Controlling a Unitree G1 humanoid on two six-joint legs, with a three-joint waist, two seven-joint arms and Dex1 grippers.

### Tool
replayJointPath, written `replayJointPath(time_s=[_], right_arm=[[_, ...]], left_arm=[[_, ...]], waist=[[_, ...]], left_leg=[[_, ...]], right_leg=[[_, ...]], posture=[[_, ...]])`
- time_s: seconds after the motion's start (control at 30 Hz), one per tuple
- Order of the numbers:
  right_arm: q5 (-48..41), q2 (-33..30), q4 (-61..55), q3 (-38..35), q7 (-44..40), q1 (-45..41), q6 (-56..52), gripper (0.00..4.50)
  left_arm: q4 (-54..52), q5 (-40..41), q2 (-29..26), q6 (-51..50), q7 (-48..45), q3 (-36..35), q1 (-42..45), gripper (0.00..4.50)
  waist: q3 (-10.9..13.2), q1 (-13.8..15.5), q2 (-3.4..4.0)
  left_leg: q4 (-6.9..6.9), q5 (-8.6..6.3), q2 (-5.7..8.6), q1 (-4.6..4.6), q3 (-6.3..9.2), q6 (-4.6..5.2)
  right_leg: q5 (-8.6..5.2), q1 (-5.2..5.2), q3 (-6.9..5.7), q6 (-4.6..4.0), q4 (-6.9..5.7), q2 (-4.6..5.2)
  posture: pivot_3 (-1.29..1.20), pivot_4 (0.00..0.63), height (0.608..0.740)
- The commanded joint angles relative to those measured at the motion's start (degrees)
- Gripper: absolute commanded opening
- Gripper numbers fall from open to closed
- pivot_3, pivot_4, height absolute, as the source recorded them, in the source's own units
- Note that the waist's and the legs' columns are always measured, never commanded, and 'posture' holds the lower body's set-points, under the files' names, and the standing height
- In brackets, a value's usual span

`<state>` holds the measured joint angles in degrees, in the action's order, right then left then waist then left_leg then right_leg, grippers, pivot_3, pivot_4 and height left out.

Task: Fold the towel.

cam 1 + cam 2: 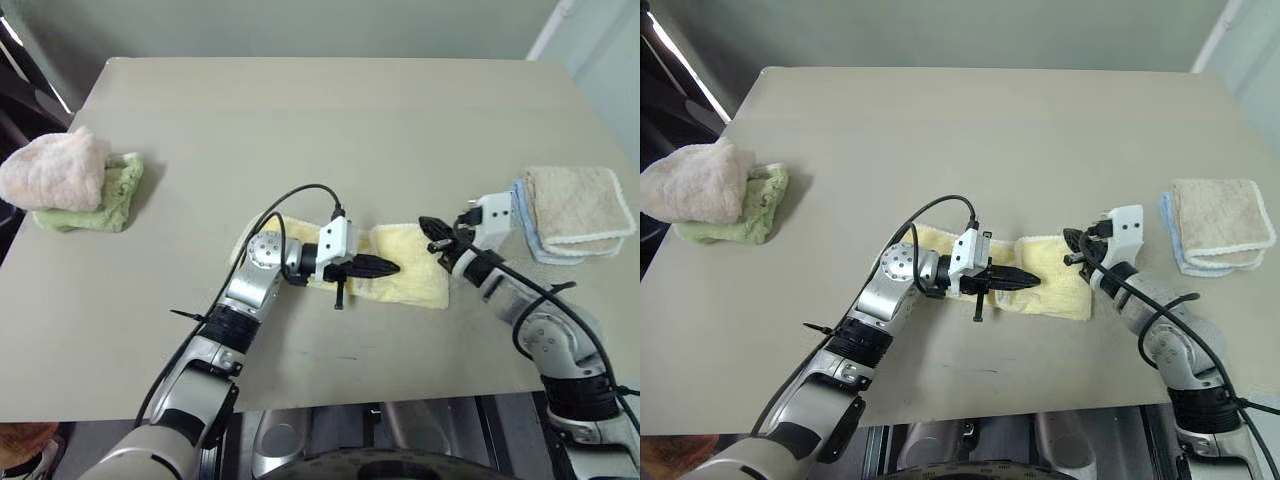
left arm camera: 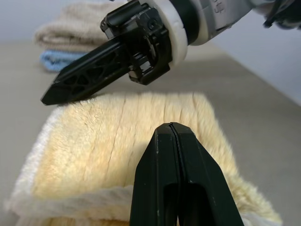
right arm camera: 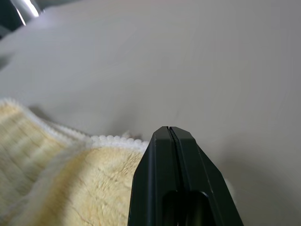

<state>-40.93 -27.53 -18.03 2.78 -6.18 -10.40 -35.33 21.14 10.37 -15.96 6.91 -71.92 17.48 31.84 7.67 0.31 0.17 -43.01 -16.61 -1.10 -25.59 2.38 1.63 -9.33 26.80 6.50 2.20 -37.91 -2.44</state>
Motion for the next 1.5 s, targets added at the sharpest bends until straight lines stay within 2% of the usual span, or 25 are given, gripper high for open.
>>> replayJointPath(time_s=[0.03,0.23,0.4,0.63,0.83,0.97,1.1,1.27,1.4,1.5], right_arm=[[4.84,1.81,-0.36,1.52,-1.90,0.21,2.15,0.03],[14.85,5.43,3.92,6.51,-3.95,1.04,6.21,0.03],[19.24,9.40,8.31,5.76,-4.24,-0.32,9.74,0.03],[21.73,7.95,9.05,2.57,-7.27,0.29,11.39,0.03],[15.96,4.95,2.33,-3.22,-12.59,0.19,7.56,0.03],[6.67,-1.06,-7.89,-6.51,-20.28,3.89,0.01,0.03],[-1.42,-2.62,-14.29,-8.84,-21.70,5.68,-5.16,0.03],[-4.02,-1.86,-18.35,-5.78,-23.26,9.70,-6.09,0.03],[7.06,-1.39,-12.41,3.13,-22.05,10.77,-2.47,0.03],[11.44,1.49,-6.70,5.15,-20.59,10.70,0.61,0.03]], left_arm=[[1.68,-2.59,-0.55,4.22,0.36,0.99,-0.07,0.01],[3.41,-3.68,-0.73,5.84,0.81,1.24,-1.41,0.01],[4.15,-4.23,-0.98,6.42,1.41,1.27,-1.69,0.01],[1.67,0.60,-3.60,1.60,-3.34,-0.98,-0.93,0.01],[-0.64,3.73,-6.50,-2.91,-5.87,-3.15,0.32,0.01],[0.12,4.11,-5.92,-1.11,-4.78,-4.60,1.25,0.01],[-3.31,7.06,-4.50,-2.45,-5.23,-5.68,0.71,0.01],[-4.97,9.30,-2.88,-5.55,-3.00,-7.50,1.23,0.01],[-4.57,8.29,-3.55,-4.32,-3.10,-7.30,0.94,0.01],[-4.92,8.21,-4.10,-4.07,-3.18,-7.51,1.01,0.01]], waist=[[0.00,-0.01,0.01],[-0.03,-0.04,0.05],[-0.04,-0.25,0.04],[-0.04,-0.31,0.04],[-0.04,-0.04,0.06],[-0.04,0.21,0.06],[-0.04,0.16,0.06],[-0.04,0.07,0.05],[-0.04,-0.04,0.05],[-0.04,-0.12,0.06]], left_leg=[[0.01,0.00,0.00,-0.04,-0.01,0.00],[0.02,0.01,0.00,-0.25,0.01,-0.02],[0.00,0.02,0.00,0.12,0.01,-0.02],[-0.02,0.08,0.00,0.18,0.03,-0.01],[-0.01,0.16,0.00,-0.29,0.03,-0.15],[0.04,0.17,0.00,-0.45,0.00,-0.21],[0.10,0.18,0.00,-0.42,-0.01,-0.32],[0.10,0.19,-0.01,-0.32,0.02,-0.31],[0.07,0.24,-0.01,-0.22,0.03,-0.28],[0.05,0.30,-0.01,-0.21,0.06,-0.25]], right_leg=[[0.00,0.04,0.01,-0.01,0.00,0.00],[0.00,0.23,-0.04,-0.02,-0.01,0.00],[-0.08,0.13,-0.02,-0.32,0.00,0.00],[-0.10,0.03,-0.02,-0.54,0.00,0.00],[-0.09,0.22,-0.03,-0.59,0.00,0.00],[-0.21,0.34,-0.05,-0.62,0.00,0.00],[-0.34,0.34,-0.06,-0.67,0.00,-0.01],[-0.32,0.26,-0.07,-0.65,-0.01,-0.01],[-0.25,0.18,-0.04,-0.53,-0.01,-0.02],[-0.16,0.19,-0.03,-0.49,-0.01,-0.02]], posture=[[0.00,0.150,0.703],[0.00,0.150,0.703],[0.00,0.150,0.703],[0.00,0.150,0.703],[0.00,0.150,0.703],[0.00,0.150,0.703],[0.00,0.150,0.703],[0.00,0.150,0.703],[0.00,0.150,0.703],[0.00,0.150,0.703]])
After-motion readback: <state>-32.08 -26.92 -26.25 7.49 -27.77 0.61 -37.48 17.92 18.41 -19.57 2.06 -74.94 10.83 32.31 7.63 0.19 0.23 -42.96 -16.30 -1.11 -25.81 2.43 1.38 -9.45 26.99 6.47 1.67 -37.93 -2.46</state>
